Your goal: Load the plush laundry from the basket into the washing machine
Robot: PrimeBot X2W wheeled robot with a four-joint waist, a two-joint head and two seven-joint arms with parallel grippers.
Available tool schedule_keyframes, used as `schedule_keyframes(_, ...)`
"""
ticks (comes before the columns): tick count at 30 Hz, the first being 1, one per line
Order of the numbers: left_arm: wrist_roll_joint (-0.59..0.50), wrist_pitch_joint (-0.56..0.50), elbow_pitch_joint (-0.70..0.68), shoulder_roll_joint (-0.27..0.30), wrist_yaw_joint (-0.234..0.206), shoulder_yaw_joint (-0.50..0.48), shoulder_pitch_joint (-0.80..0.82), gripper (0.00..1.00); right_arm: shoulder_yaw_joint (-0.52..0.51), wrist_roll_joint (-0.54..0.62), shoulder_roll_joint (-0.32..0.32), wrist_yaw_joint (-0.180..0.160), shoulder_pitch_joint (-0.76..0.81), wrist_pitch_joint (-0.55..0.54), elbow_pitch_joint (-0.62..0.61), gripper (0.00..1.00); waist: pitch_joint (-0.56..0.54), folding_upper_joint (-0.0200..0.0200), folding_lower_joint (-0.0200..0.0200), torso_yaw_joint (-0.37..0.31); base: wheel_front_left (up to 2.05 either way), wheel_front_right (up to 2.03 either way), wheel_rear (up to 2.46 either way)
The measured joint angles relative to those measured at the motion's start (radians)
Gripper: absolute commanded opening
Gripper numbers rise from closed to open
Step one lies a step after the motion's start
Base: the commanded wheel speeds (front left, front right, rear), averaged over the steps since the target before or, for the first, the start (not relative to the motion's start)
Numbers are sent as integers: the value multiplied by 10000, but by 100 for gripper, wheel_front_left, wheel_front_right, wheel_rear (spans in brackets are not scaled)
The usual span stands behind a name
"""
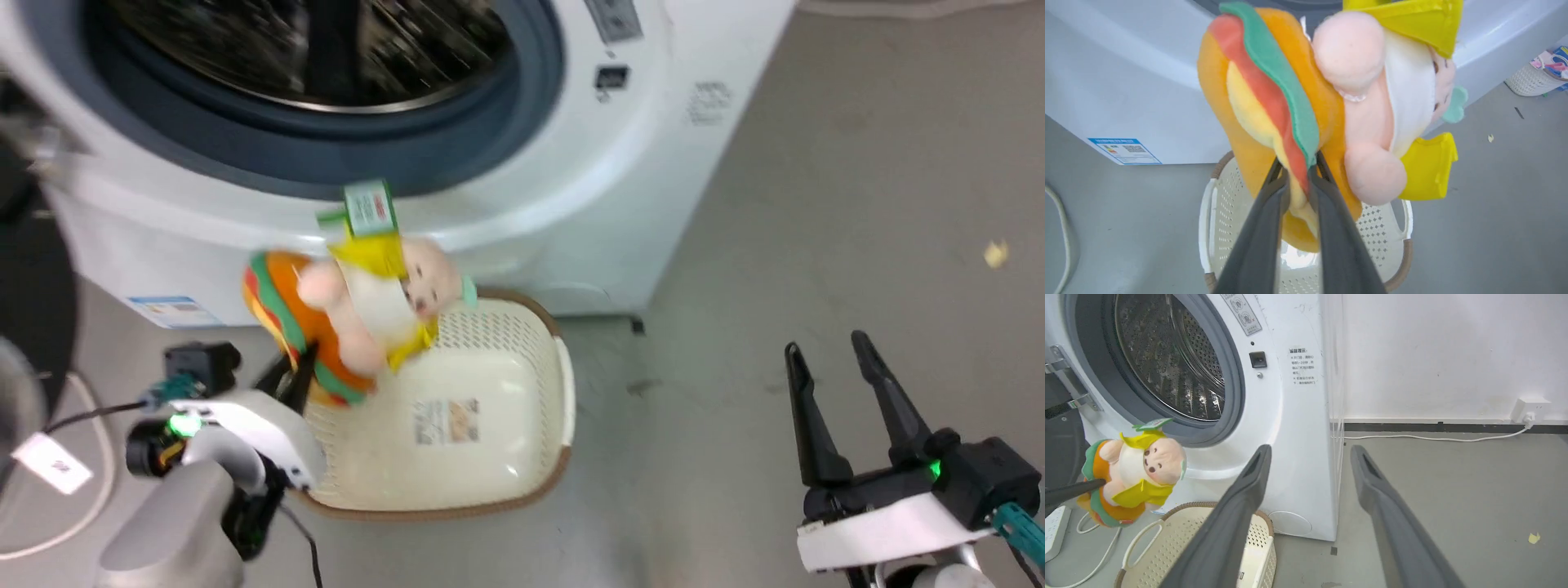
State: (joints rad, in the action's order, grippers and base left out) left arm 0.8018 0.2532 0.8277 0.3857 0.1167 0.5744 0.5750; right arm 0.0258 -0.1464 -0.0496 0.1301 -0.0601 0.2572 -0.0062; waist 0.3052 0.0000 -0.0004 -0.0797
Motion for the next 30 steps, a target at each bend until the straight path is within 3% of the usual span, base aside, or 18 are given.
schedule_keyframes(4,-725,29,-1829,142,-332,-1099,-733,0,-52,8,0,0,183,0,84,100,-527,0,1,346,0,0,0)
schedule_keyframes(11,-1862,31,-4635,-159,-623,-2746,-1977,0,17,-48,-2,0,253,0,71,100,-855,0,1,496,0,0,0)
schedule_keyframes(15,-2196,29,-5497,-474,-625,-3244,-1969,0,245,-31,-2,0,247,0,15,100,-554,0,4,396,0,0,0)
schedule_keyframes(19,-2209,23,-5616,-439,-729,-3540,-1477,0,435,-29,-2,0,33,0,-69,100,-38,0,4,212,0,0,0)
schedule_keyframes(24,-2261,-558,-5469,77,-788,-3802,150,0,633,-86,0,0,-430,0,-278,100,882,0,5,-150,0,0,0)
schedule_keyframes(25,-2499,-1463,-4679,943,-692,-3870,1942,0,849,-414,0,0,-816,0,-351,100,1975,0,6,-600,0,0,0)
schedule_keyframes(26,-2550,-1613,-4523,1124,-656,-3889,2338,0,892,-512,-2,0,-888,0,-359,100,2195,0,6,-702,0,0,0)
schedule_keyframes(27,-2658,-2232,-3969,1699,-518,-3919,3721,0,1062,-842,0,0,-1099,0,-399,100,2844,0,7,-1039,0,0,0)
schedule_keyframes(30,-2867,-2871,-3515,2090,-454,-3777,4963,0,1206,-1218,0,0,-1221,0,-435,100,3408,0,5,-1431,0,0,0)
